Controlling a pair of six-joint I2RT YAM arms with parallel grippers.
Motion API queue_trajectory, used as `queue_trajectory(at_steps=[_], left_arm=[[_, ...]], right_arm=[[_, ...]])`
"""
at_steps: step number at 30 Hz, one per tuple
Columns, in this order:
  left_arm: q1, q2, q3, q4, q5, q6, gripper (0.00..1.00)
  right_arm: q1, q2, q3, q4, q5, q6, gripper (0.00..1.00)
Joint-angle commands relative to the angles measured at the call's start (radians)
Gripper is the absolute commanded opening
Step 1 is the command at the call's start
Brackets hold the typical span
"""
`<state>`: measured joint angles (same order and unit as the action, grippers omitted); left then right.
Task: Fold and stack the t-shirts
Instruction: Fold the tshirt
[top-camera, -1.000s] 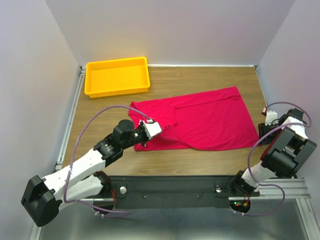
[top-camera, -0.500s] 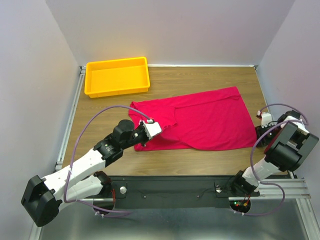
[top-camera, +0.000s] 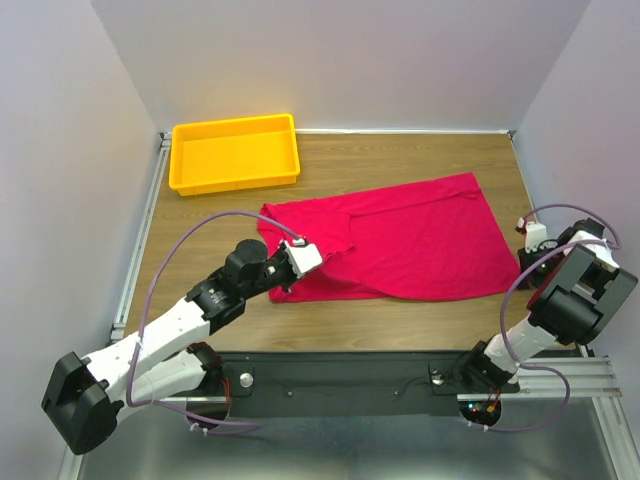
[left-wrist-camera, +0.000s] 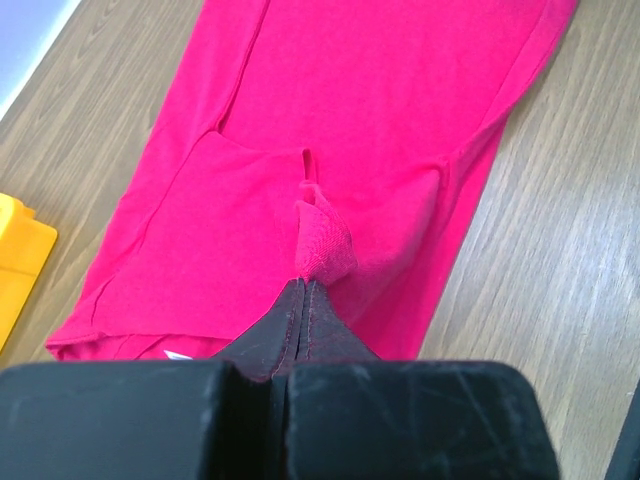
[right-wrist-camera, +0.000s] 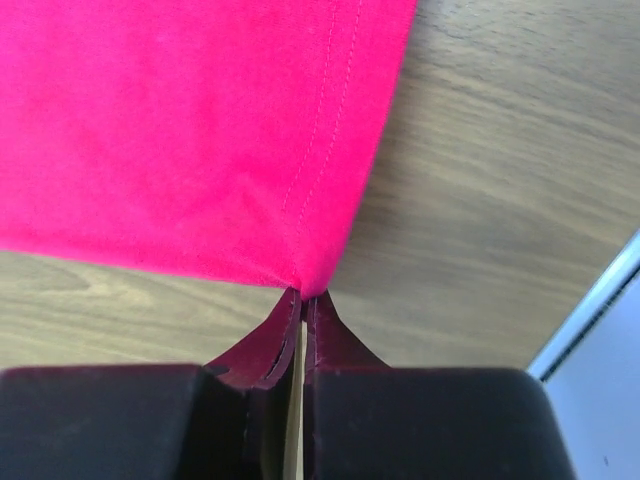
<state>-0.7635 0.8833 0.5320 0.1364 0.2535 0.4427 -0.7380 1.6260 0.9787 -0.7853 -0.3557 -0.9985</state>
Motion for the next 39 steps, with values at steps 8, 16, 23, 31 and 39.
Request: queue_trajectory(at_steps=[8, 16, 23, 31, 39], left_arm=[[0.006, -0.121, -0.004, 0.035, -0.033, -0.035, 0.00], [0.007, -0.142, -0.015, 0.016, -0.108, -0.053, 0.00], [0.018, -0.076, 0.014, 0.011, -0.167, -0.042, 0.00], [0.041, -0.023, 0.054, 0.037, -0.210, -0.036, 0.00], [0.056, 0.029, 0.068, 0.098, -0.285, -0.010, 0.00]], right_arm=[[-0.003, -0.156, 0.124, -0.252, -0.144, -0.008, 0.01], [-0.004, -0.086, 0.271, -0.315, -0.256, 0.083, 0.01], [-0.001, 0.076, 0.434, -0.365, -0.404, 0.162, 0.01], [0.032, 0.213, 0.509, -0.341, -0.462, 0.231, 0.01], [0.069, 0.291, 0.558, -0.252, -0.460, 0.328, 0.01]])
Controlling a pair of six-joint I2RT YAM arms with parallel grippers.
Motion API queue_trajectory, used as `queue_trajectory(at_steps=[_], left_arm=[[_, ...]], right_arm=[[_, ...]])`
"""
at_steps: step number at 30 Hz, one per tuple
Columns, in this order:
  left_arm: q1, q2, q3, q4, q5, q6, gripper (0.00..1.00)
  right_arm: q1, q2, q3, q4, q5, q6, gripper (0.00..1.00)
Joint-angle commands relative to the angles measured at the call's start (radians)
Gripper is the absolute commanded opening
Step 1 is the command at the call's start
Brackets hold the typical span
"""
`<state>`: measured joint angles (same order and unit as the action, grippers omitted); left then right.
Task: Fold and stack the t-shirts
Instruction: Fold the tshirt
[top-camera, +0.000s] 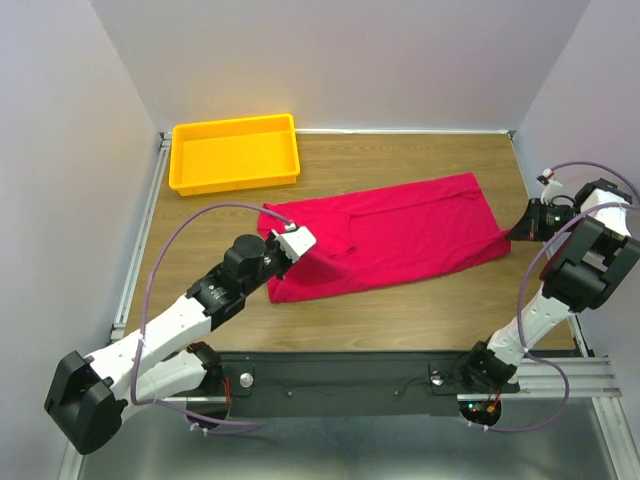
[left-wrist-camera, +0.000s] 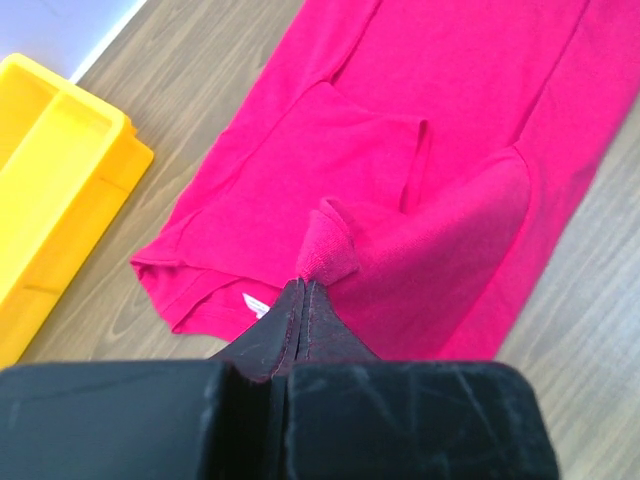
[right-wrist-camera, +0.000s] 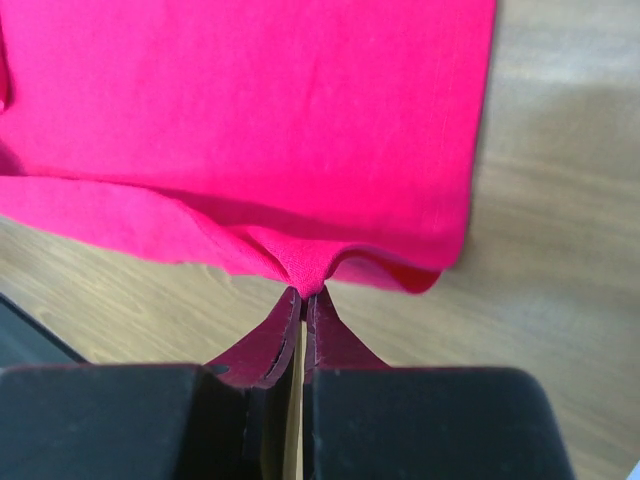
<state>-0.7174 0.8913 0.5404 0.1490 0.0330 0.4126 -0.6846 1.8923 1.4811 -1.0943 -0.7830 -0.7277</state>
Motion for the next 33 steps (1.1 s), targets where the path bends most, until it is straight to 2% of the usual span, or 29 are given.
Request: queue_trajectory(at_steps=[1, 9, 24, 33], left_arm=[[0.012, 0.029, 0.067, 0.092, -0.073, 0.023, 0.00], [0.029, 0.093, 0.095, 0.141, -0.137, 0.067, 0.00], [0.076, 0.267, 0.148, 0.178, -0.122, 0.134, 0.00], [0.084, 0.279, 0.136, 0.188, -0.119, 0.132, 0.00]], right_arm=[[0.020, 0.033, 0.067, 0.063, -0.030, 0.063, 0.01], [0.065, 0.091, 0.110, 0.134, -0.002, 0.142, 0.01], [0.106, 0.163, 0.140, 0.231, 0.053, 0.232, 0.01], [0.137, 0.202, 0.160, 0.267, 0.093, 0.274, 0.01]])
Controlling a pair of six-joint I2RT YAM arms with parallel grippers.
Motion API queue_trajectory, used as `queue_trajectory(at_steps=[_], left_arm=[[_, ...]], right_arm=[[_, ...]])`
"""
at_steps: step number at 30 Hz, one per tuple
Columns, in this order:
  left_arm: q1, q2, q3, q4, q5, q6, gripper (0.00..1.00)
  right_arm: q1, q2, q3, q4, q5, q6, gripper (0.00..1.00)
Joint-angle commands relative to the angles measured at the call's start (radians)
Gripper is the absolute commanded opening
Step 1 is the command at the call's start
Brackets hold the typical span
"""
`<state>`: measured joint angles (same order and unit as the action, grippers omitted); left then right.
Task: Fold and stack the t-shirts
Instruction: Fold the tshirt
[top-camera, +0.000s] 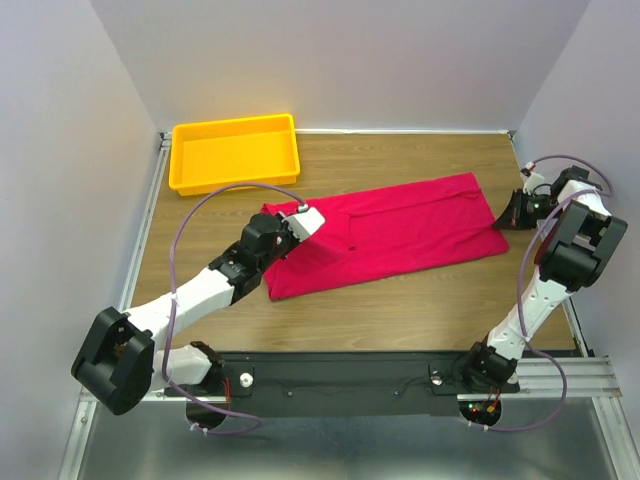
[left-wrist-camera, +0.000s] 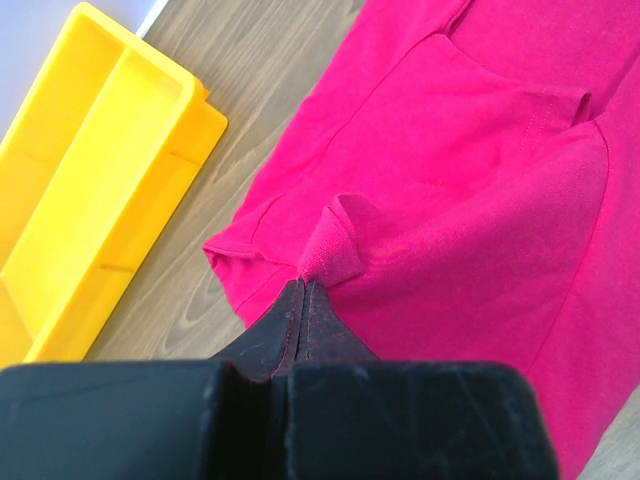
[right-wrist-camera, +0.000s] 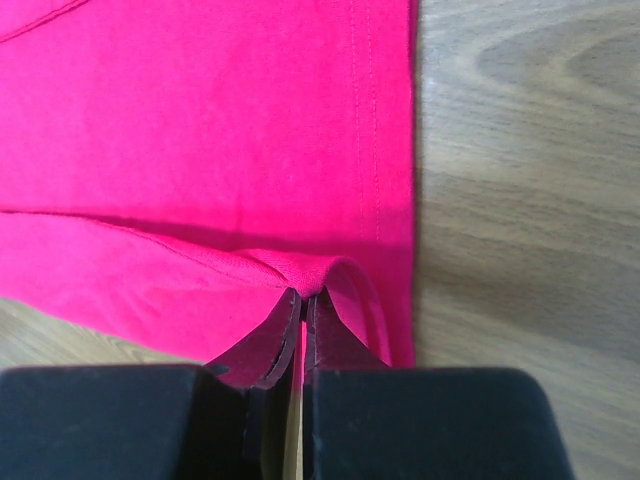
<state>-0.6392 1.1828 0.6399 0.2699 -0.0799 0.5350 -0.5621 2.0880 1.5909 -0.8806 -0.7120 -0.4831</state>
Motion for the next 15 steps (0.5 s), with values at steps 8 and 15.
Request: queue_trajectory(at_steps=[8, 15], left_arm=[[0.010, -0.006, 0.040, 0.077, 0.002, 0.014, 0.00], [0.015, 0.020, 0.056, 0.081, 0.005, 0.019, 0.00]], right_arm=[[0.016, 0.004, 0.058, 0.077, 0.071, 0.070, 0.01], [0.016, -0.003, 0.049, 0.085, 0.105, 0.081, 0.01]])
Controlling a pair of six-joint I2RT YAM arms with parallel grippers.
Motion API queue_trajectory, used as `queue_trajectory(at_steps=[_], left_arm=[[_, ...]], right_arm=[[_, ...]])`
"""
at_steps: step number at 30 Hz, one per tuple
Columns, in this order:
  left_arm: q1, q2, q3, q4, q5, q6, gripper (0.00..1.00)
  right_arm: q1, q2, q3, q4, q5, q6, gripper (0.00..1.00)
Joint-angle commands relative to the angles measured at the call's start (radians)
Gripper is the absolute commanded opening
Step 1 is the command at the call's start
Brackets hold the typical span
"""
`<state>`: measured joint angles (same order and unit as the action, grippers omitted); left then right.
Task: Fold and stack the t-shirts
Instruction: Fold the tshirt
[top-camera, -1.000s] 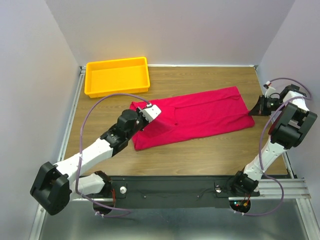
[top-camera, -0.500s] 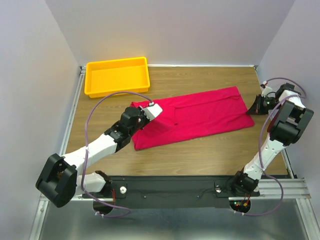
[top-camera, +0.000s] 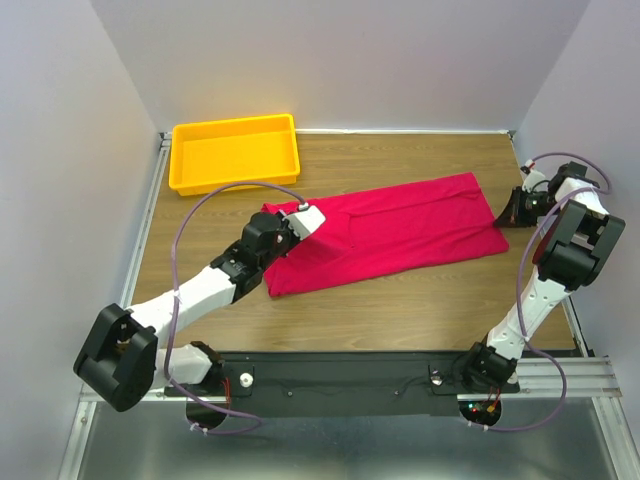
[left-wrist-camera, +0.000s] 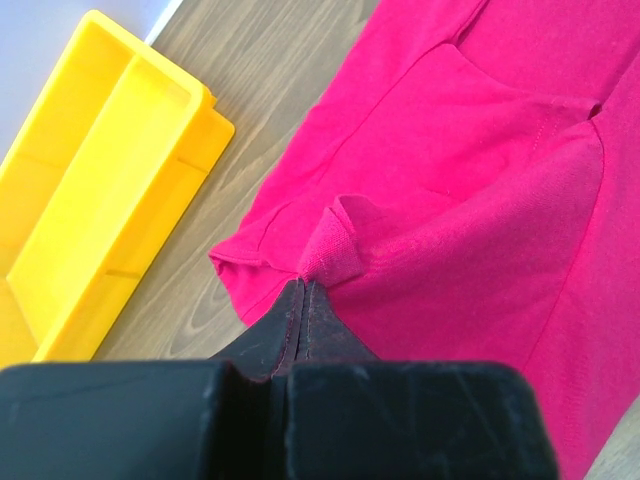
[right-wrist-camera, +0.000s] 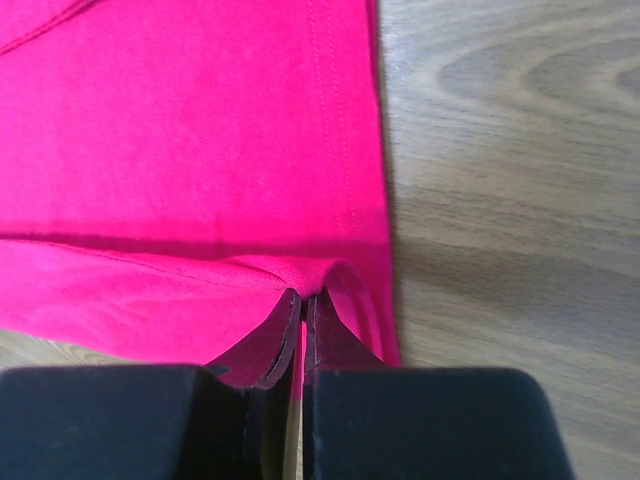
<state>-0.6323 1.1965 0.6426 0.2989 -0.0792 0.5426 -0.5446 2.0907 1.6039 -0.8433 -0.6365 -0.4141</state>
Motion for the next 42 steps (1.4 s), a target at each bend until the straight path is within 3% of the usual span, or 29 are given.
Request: queue_trajectory(at_steps=[1, 22, 26, 31, 37, 42], left_arm=[[0.008, 0.008, 0.055, 0.054, 0.006, 0.013, 0.00], [0.006, 0.035, 0.071, 0.063, 0.019, 0.019, 0.00], [0.008, 0.040, 0.075, 0.063, 0.021, 0.017, 0.00], [0.006, 0.043, 0.077, 0.065, 0.022, 0.016, 0.00], [0.006, 0.044, 0.074, 0.065, 0.022, 0.017, 0.00], [0.008, 0.046, 0.075, 0.071, 0.025, 0.016, 0.00]], right_arm=[[-0.002, -0.009, 0.034, 0.050, 0.031, 0.012, 0.01], [-0.002, 0.000, 0.028, 0.072, 0.034, 0.041, 0.02], [-0.002, 0.019, 0.045, 0.084, 0.031, 0.061, 0.09], [0.000, 0.023, 0.070, 0.119, -0.003, 0.136, 0.30], [0.000, -0.009, 0.088, 0.225, -0.014, 0.247, 0.40], [0.003, -0.027, 0.109, 0.262, -0.017, 0.291, 0.40]])
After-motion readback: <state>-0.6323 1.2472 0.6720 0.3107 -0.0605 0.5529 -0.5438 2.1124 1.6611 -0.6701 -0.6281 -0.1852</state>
